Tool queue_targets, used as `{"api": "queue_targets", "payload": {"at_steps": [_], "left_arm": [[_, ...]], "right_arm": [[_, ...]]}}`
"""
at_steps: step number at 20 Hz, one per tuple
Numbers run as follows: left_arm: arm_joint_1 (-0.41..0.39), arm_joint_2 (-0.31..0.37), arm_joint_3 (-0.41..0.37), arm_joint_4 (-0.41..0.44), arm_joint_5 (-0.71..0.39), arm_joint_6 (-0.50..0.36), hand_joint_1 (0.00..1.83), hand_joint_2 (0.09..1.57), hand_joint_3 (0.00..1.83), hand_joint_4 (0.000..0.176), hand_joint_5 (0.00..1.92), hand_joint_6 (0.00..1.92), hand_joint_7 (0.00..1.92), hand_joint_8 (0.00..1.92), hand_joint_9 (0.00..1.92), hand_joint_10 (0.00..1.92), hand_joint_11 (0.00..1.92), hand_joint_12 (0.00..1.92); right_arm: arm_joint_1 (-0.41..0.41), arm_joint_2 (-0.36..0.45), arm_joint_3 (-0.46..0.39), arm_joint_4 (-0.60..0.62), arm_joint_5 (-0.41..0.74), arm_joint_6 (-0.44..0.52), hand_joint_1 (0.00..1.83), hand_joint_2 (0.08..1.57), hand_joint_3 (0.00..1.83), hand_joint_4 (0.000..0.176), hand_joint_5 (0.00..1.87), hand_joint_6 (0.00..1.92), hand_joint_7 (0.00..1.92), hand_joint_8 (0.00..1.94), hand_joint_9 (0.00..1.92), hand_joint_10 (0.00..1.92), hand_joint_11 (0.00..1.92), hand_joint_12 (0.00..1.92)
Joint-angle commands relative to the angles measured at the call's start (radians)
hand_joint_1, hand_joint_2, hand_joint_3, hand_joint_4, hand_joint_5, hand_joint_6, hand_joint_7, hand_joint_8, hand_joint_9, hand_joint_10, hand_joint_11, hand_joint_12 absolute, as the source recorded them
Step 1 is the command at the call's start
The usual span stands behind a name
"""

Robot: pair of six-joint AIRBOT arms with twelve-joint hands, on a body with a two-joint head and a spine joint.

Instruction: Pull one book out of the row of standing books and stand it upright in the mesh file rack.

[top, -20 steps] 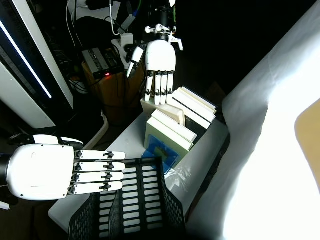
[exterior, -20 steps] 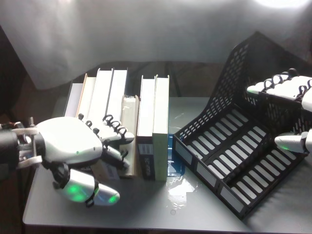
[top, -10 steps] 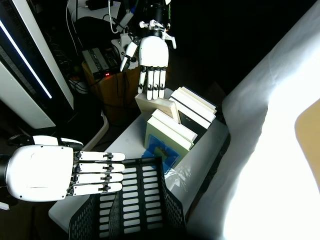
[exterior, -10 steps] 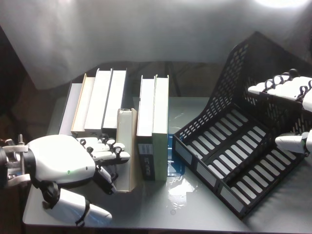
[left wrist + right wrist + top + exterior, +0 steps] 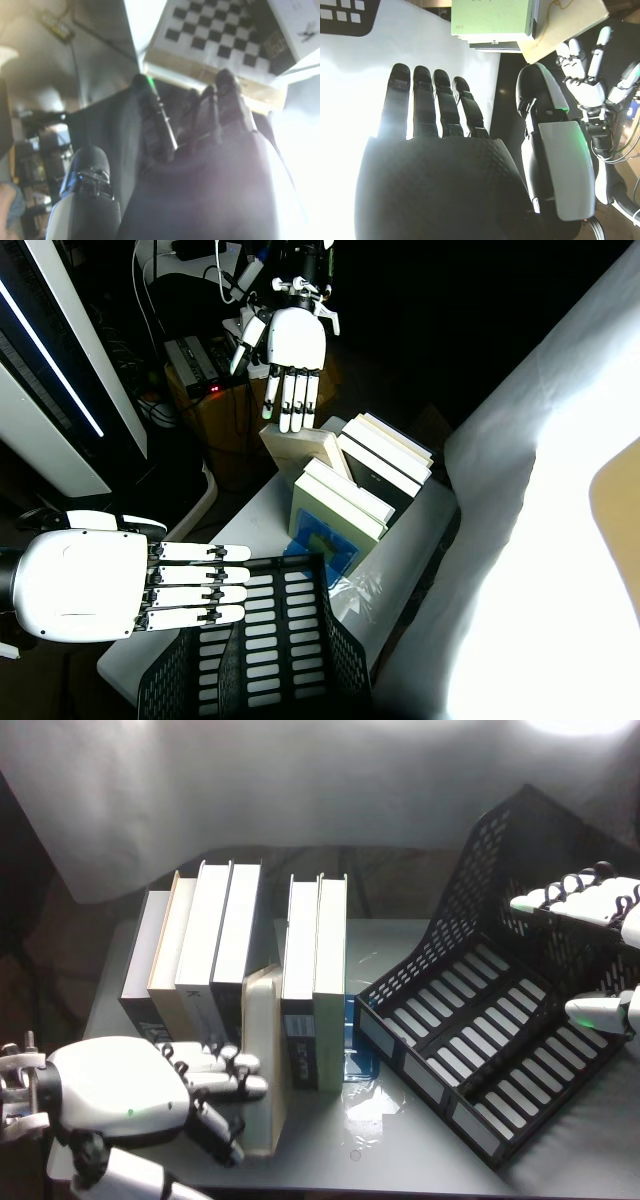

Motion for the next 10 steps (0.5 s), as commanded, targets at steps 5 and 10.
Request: {"api": "queue_targets", "payload": {"at_steps": [5,10], "left_arm": [[0.014,0.025,-0.016,-0.044,-0.084,-0.002,0.00,1.23,0.00,0.013,0.61,0.00,0.01,0.00,0.00,0.00,0.00,0.00],[0.014,0.066,-0.030,-0.190,-0.185,-0.002,0.00,1.28,0.02,0.010,0.29,0.00,0.00,0.00,0.00,0.00,0.00,0.00]], "right_arm": [[-0.002,0.006,0.008,0.023,0.104,0.003,0.51,1.34,0.00,0.000,0.00,0.00,0.00,0.00,0.00,0.00,0.00,0.00],[-0.002,0.007,0.007,0.026,0.113,0.003,0.54,1.34,0.00,0.000,0.00,0.00,0.00,0.00,0.00,0.00,0.00,0.00]]}}
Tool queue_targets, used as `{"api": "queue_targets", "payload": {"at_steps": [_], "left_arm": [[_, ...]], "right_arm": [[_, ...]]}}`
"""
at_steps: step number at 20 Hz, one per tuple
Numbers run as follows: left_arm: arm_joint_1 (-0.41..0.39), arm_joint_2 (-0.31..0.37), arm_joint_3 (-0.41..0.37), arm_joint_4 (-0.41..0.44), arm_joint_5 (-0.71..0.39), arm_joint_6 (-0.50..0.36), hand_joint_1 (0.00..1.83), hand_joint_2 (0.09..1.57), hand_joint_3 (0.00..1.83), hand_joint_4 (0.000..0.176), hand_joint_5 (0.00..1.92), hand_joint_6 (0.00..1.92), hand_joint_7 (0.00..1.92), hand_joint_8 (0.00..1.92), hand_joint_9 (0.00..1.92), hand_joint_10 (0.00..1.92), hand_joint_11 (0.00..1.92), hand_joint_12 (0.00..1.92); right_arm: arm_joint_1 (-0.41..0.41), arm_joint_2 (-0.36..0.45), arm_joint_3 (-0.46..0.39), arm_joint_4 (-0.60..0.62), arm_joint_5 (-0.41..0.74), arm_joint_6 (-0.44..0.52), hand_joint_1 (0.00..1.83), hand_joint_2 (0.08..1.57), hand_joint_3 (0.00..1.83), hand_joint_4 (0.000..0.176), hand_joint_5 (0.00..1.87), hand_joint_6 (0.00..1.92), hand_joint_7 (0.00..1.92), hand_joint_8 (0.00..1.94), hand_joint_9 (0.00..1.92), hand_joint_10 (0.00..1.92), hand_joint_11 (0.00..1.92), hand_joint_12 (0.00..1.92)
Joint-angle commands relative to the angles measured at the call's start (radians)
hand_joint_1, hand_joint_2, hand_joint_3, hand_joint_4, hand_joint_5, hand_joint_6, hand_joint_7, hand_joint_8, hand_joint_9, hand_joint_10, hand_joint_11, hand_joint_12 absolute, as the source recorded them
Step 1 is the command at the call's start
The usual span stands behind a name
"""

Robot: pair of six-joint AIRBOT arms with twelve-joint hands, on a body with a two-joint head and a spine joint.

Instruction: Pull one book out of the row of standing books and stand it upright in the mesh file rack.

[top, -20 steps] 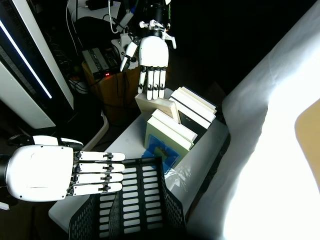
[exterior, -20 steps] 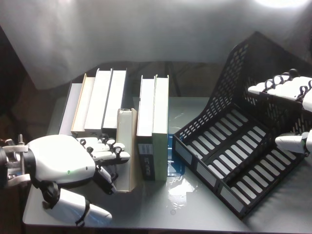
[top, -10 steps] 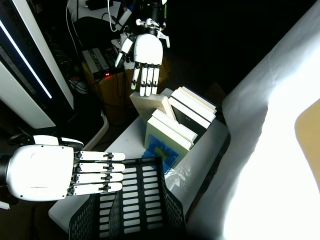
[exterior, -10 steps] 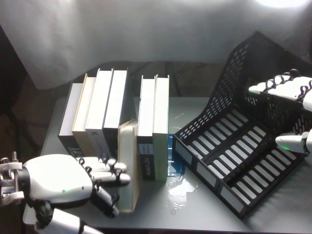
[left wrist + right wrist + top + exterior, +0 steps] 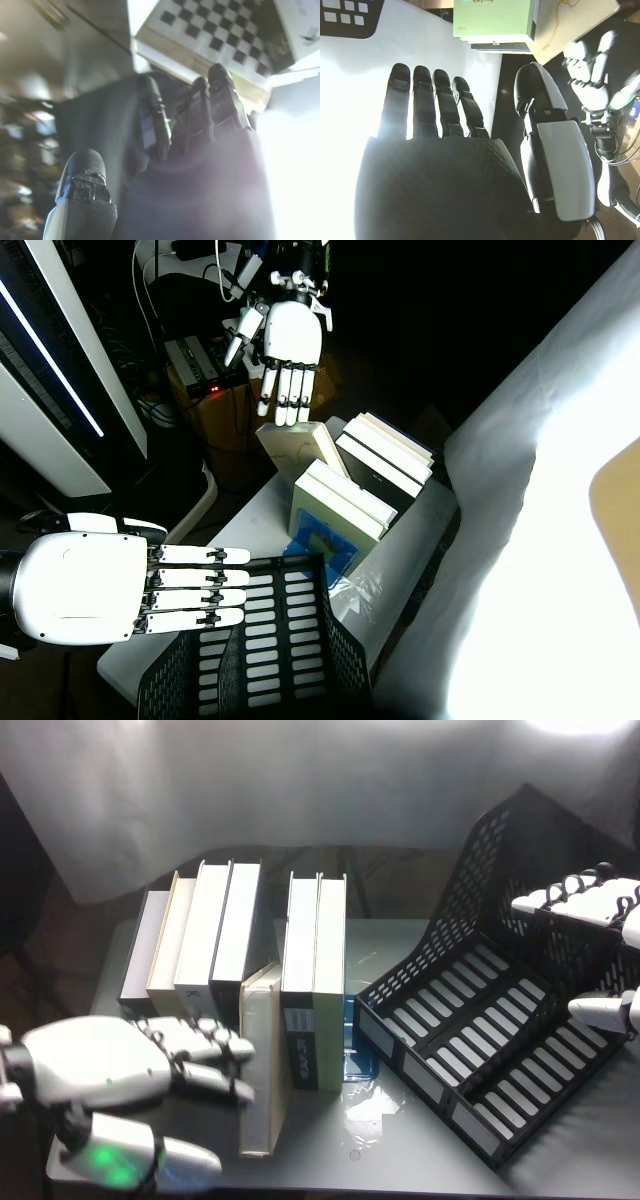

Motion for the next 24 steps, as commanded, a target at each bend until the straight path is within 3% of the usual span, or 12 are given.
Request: {"api": "queue_targets", "payload": {"at_steps": [1,3,6,8,9,10,15,18,20,21,22,24], "left_arm": [[0.000,0.013,-0.009,-0.037,-0.130,-0.002,0.00,1.31,0.03,0.017,0.16,0.00,0.00,0.00,0.00,0.00,0.00,0.00],[0.008,0.034,-0.019,-0.097,-0.179,-0.002,0.00,1.30,0.02,0.039,0.02,0.00,0.00,0.00,0.00,0.00,0.00,0.00],[0.039,0.066,-0.035,-0.194,-0.252,-0.002,0.00,1.30,0.02,0.048,0.00,0.00,0.00,0.00,0.00,0.00,0.00,0.00],[0.070,0.084,-0.042,-0.281,-0.302,-0.002,0.02,1.31,0.02,0.039,0.00,0.00,0.00,0.00,0.00,0.00,0.00,0.00],[0.089,0.090,-0.042,-0.338,-0.334,-0.002,0.04,1.32,0.02,0.004,0.01,0.00,0.00,0.00,0.00,0.00,0.00,0.00],[0.106,0.093,-0.037,-0.384,-0.371,-0.002,0.00,1.33,0.02,0.000,0.00,0.00,0.00,0.00,0.00,0.00,0.00,0.00],[0.166,0.069,-0.013,-0.598,-0.556,-0.002,0.08,1.33,0.01,0.024,0.00,0.00,0.00,0.00,0.00,0.00,0.00,0.00],[0.210,0.055,-0.007,-0.708,-0.660,-0.002,0.12,1.35,0.01,0.000,0.00,0.00,0.00,0.00,0.00,0.00,0.00,0.00],[0.245,0.048,-0.004,-0.785,-0.734,-0.002,0.12,1.33,0.00,0.003,0.00,0.00,0.00,0.00,0.00,0.00,0.00,0.00],[0.263,0.041,0.001,-0.835,-0.774,-0.002,0.17,1.32,0.00,0.022,0.00,0.00,0.00,0.00,0.00,0.00,0.00,0.00],[0.276,0.036,0.005,-0.867,-0.798,-0.002,0.14,1.33,0.00,0.000,0.00,0.00,0.00,0.00,0.00,0.00,0.00,0.00],[0.306,0.035,0.009,-0.939,-0.836,-0.002,0.16,1.35,0.00,0.000,0.00,0.00,0.00,0.00,0.00,0.00,0.00,0.00]], "right_arm": [[0.004,0.008,0.004,0.020,0.116,0.003,0.52,1.35,0.00,0.000,0.00,0.00,0.00,0.00,0.00,0.00,0.00,0.00],[0.006,0.008,-0.005,0.019,0.129,0.003,0.54,1.34,0.00,0.000,0.00,0.00,0.00,0.00,0.00,0.00,0.00,0.00],[0.006,0.012,-0.028,0.002,0.153,0.003,0.55,1.31,0.00,0.000,0.00,0.00,0.00,0.00,0.00,0.00,0.00,0.00],[0.010,0.018,-0.043,-0.025,0.161,0.003,0.55,1.31,0.00,0.000,0.00,0.00,0.00,0.00,0.00,0.00,0.01,0.00],[0.018,0.022,-0.052,-0.042,0.163,0.003,0.52,1.30,0.00,0.000,0.00,0.00,0.00,0.00,0.00,0.00,0.00,0.00],[0.029,0.026,-0.060,-0.062,0.163,0.003,0.63,1.29,0.00,0.000,0.00,0.00,0.00,0.00,0.00,0.00,0.00,0.00],[0.114,0.033,-0.089,-0.193,0.124,0.003,0.63,1.25,0.01,0.000,0.00,0.00,0.00,0.00,0.00,0.00,0.01,0.15],[0.159,0.033,-0.093,-0.274,0.084,0.003,0.68,1.22,0.00,0.000,0.00,0.00,0.00,0.00,0.00,0.00,0.00,0.00],[0.211,0.033,-0.093,-0.338,0.043,0.006,0.73,1.21,0.00,0.000,0.00,0.00,0.00,0.00,0.00,0.00,0.00,0.00],[0.241,0.030,-0.092,-0.386,0.017,0.015,0.81,1.17,0.00,0.000,0.00,0.00,0.00,0.00,0.00,0.00,0.00,0.00],[0.258,0.021,-0.090,-0.421,-0.002,0.024,0.81,1.17,0.00,0.000,0.00,0.00,0.00,0.00,0.00,0.00,0.00,0.00],[0.287,0.001,-0.082,-0.488,-0.029,0.055,0.69,1.19,0.00,0.000,0.00,0.00,0.00,0.00,0.00,0.00,0.00,0.00]]}}
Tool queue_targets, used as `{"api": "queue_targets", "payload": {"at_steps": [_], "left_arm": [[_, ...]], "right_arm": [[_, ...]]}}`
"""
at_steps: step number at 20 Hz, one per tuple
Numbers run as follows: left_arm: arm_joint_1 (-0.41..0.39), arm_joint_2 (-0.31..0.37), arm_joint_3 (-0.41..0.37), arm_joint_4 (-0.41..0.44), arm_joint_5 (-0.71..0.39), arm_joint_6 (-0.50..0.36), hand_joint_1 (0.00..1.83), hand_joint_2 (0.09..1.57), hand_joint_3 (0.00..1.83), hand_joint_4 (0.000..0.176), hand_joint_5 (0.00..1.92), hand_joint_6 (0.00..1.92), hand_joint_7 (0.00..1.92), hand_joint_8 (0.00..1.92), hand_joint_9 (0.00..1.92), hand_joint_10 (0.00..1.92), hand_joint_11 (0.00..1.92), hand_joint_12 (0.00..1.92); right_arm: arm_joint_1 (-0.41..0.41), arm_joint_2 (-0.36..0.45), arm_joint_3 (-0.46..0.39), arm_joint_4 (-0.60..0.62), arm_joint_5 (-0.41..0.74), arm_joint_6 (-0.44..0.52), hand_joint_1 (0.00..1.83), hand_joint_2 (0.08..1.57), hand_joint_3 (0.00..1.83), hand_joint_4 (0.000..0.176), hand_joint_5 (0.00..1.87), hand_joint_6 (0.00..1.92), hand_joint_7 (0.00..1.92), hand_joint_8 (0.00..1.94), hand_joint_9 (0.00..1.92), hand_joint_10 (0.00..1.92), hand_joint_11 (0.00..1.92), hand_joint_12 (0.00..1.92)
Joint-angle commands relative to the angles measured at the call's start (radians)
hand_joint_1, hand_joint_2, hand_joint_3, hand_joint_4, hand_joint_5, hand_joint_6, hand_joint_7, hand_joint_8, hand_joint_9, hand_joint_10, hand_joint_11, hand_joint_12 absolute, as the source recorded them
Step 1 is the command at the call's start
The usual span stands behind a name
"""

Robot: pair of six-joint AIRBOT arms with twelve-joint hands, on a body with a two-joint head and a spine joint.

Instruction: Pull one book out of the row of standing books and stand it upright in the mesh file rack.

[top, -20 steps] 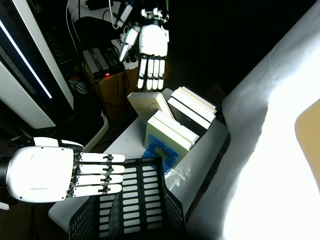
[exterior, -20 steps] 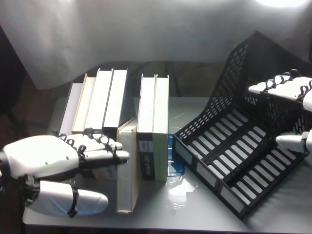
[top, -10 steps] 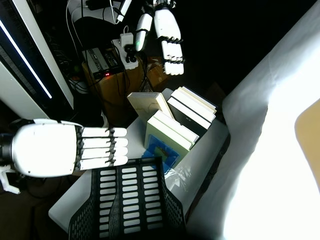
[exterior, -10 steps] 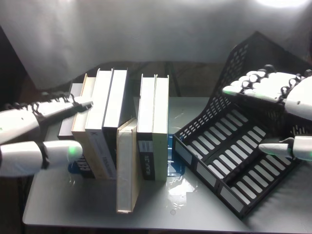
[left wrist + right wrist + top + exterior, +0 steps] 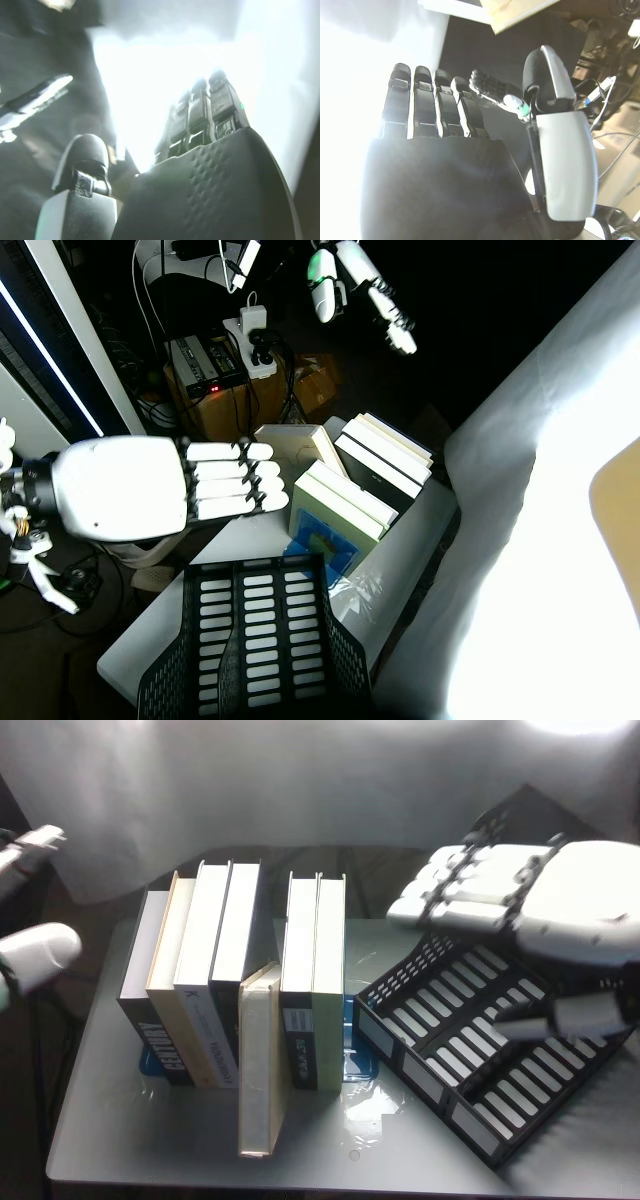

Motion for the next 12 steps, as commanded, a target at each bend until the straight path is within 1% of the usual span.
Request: {"api": "queue_targets", "payload": {"at_steps": [1,2,3,4,5,6,7,8,9,10,12], "left_arm": [[0.011,0.003,0.006,-0.038,-0.155,-0.005,0.20,1.35,0.00,0.000,0.00,0.00,0.00,0.00,0.00,0.00,0.00,0.00],[0.025,0.004,0.008,-0.071,-0.166,-0.005,0.26,1.34,0.00,0.000,0.00,0.00,0.00,0.00,0.00,0.00,0.00,0.00],[0.039,0.004,0.012,-0.106,-0.174,-0.005,0.26,1.34,0.00,0.000,0.00,0.00,0.00,0.00,0.00,0.00,0.00,0.00],[0.050,0.002,0.017,-0.134,-0.182,-0.005,0.28,1.34,0.00,0.000,0.00,0.00,0.00,0.00,0.00,0.00,0.00,0.00],[0.067,-0.002,0.023,-0.168,-0.196,-0.005,0.28,1.34,0.00,0.000,0.00,0.00,0.00,0.00,0.00,0.00,0.00,0.00],[0.087,-0.003,0.027,-0.205,-0.214,-0.005,0.28,1.34,0.00,0.000,0.00,0.00,0.00,0.00,0.00,0.00,0.00,0.00],[0.096,-0.002,0.027,-0.226,-0.225,-0.005,0.28,1.33,0.00,0.000,0.00,0.00,0.00,0.00,0.00,0.00,0.00,0.00],[0.103,0.000,0.027,-0.247,-0.230,-0.005,0.29,1.32,0.00,0.000,0.00,0.00,0.00,0.00,0.00,0.00,0.00,0.00],[0.105,0.001,0.028,-0.259,-0.231,-0.005,0.25,1.31,0.00,0.000,0.00,0.00,0.00,0.00,0.00,0.00,0.00,0.00],[0.108,0.002,0.029,-0.270,-0.232,-0.005,0.25,1.32,0.00,0.000,0.00,0.00,0.00,0.00,0.00,0.00,0.00,0.00],[0.108,0.008,0.033,-0.281,-0.228,-0.005,0.28,1.31,0.00,0.000,0.00,0.00,0.00,0.00,0.00,0.00,0.00,0.00]], "right_arm": [[0.021,0.002,0.005,0.003,0.078,0.019,0.76,1.16,0.00,0.000,0.00,0.00,0.00,0.00,0.00,0.00,0.00,0.00],[0.039,-0.014,0.011,-0.052,0.061,0.047,0.81,1.15,0.00,0.000,0.00,0.00,0.00,0.00,0.00,0.00,0.00,0.00],[0.053,-0.028,0.016,-0.098,0.046,0.072,0.84,1.14,0.00,0.000,0.00,0.00,0.00,0.00,0.00,0.00,0.00,0.00],[0.061,-0.037,0.019,-0.123,0.036,0.085,0.79,1.16,0.00,0.000,0.00,0.00,0.00,0.00,0.00,0.00,0.00,0.00],[0.076,-0.047,0.021,-0.154,0.025,0.097,0.69,1.19,0.01,0.000,0.00,0.00,0.00,0.00,0.00,0.00,0.00,0.00],[0.087,-0.057,0.022,-0.184,0.015,0.107,0.66,1.19,0.00,0.000,0.00,0.00,0.00,0.00,0.00,0.00,0.00,0.00],[0.091,-0.067,0.024,-0.202,0.008,0.109,0.60,1.21,0.01,0.000,0.00,0.00,0.00,0.00,0.00,0.00,0.00,0.00],[0.098,-0.078,0.028,-0.228,-0.001,0.117,0.62,1.19,0.00,0.000,0.00,0.00,0.00,0.00,0.00,0.00,0.00,0.00],[0.100,-0.085,0.030,-0.245,-0.006,0.125,0.63,1.18,0.00,0.000,0.00,0.00,0.00,0.00,0.00,0.00,0.00,0.00],[0.101,-0.092,0.033,-0.257,-0.011,0.129,0.56,1.19,0.00,0.000,0.00,0.00,0.00,0.00,0.00,0.00,0.00,0.00],[0.102,-0.103,0.039,-0.264,-0.014,0.130,0.60,1.17,0.00,0.000,0.00,0.00,0.00,0.00,0.00,0.00,0.00,0.00]]}}
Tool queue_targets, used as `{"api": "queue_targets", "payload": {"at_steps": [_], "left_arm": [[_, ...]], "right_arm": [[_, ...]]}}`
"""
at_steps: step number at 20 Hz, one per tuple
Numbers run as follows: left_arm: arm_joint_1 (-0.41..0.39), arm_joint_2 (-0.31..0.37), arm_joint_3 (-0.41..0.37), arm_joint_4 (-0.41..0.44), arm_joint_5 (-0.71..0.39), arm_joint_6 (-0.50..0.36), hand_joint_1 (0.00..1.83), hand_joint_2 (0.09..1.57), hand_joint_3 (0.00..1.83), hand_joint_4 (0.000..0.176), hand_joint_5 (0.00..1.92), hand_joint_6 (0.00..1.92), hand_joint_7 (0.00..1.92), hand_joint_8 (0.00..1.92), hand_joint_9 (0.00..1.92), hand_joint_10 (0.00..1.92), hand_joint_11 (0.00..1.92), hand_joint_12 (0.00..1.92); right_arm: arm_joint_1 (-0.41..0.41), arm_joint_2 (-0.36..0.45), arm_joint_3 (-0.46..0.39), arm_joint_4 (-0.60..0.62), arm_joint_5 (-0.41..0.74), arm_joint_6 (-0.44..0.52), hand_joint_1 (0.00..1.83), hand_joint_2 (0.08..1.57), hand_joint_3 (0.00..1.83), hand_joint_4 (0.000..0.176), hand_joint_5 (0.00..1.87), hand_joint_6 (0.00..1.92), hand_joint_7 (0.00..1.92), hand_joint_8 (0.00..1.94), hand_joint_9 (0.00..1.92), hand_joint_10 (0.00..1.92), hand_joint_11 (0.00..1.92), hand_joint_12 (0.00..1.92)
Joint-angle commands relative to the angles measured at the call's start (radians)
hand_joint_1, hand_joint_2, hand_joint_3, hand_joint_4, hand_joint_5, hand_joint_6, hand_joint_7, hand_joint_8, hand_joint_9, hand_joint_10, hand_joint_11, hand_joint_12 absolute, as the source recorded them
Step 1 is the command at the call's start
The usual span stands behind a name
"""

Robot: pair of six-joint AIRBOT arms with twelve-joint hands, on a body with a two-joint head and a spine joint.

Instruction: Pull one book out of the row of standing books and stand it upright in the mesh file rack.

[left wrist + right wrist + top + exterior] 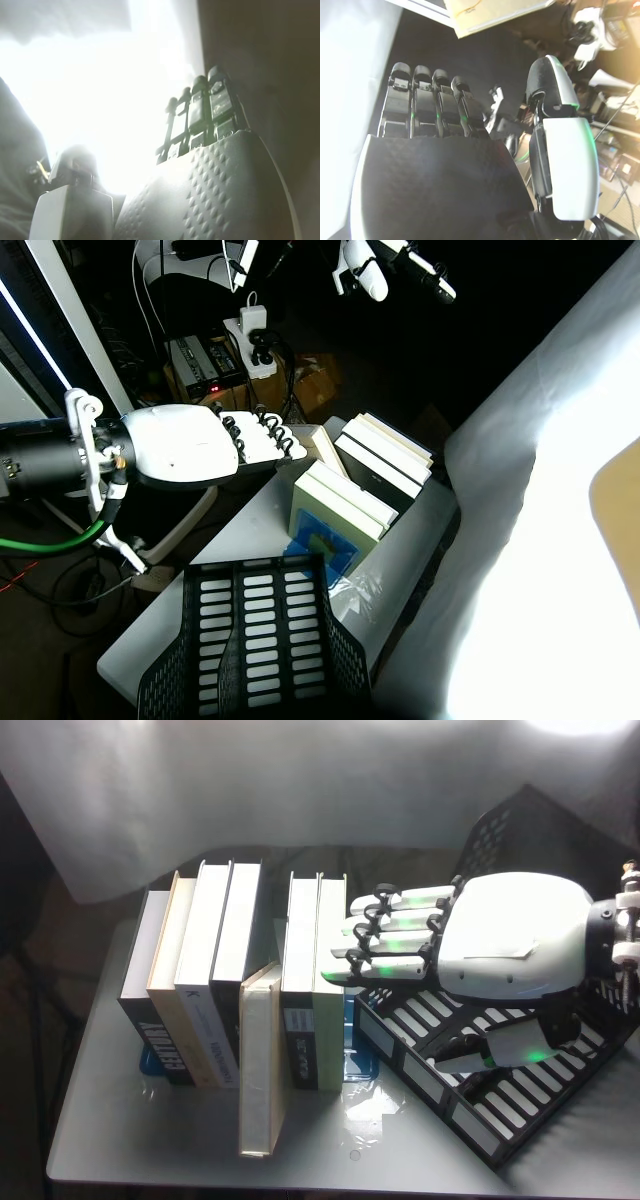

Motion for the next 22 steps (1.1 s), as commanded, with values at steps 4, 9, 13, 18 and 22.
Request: {"api": "queue_targets", "payload": {"at_steps": [4,9,13,18,22], "left_arm": [[-0.019,0.023,0.027,-0.011,-0.109,-0.004,0.30,1.31,0.00,0.000,0.00,0.00,0.00,0.00,0.00,0.00,0.00,0.00],[-0.063,0.025,0.052,0.025,-0.064,-0.004,0.29,1.30,0.00,0.000,0.00,0.00,0.00,0.00,0.00,0.00,0.00,0.00],[-0.124,0.006,0.086,0.072,0.001,-0.004,0.30,1.30,0.00,0.020,0.00,0.00,0.00,0.00,0.00,0.00,0.00,0.00],[-0.204,-0.028,0.136,0.129,0.084,-0.004,0.33,1.31,0.00,0.018,0.00,0.00,0.00,0.00,0.00,0.00,0.00,0.00],[-0.222,-0.043,0.155,0.138,0.108,-0.004,0.37,1.33,0.01,0.000,0.00,0.00,0.00,0.00,0.00,0.00,0.00,0.00]], "right_arm": [[0.033,-0.016,0.011,-0.010,0.056,0.010,0.51,1.17,0.00,0.000,0.00,0.00,0.00,0.00,0.00,0.00,0.00,0.01],[0.053,-0.084,0.054,-0.041,0.044,0.015,0.63,1.12,0.00,0.000,0.00,0.00,0.00,0.00,0.00,0.00,0.00,0.00],[0.059,-0.140,0.087,-0.075,0.025,0.022,0.76,1.08,0.00,0.000,0.00,0.00,0.00,0.00,0.00,0.00,0.00,0.00],[0.065,-0.223,0.163,-0.182,0.011,0.142,0.84,1.07,0.00,0.000,0.00,0.00,0.00,0.00,0.00,0.00,0.00,0.00],[0.069,-0.301,0.242,-0.274,0.010,0.240,0.81,1.07,0.00,0.000,0.00,0.00,0.00,0.00,0.00,0.00,0.00,0.00]]}}
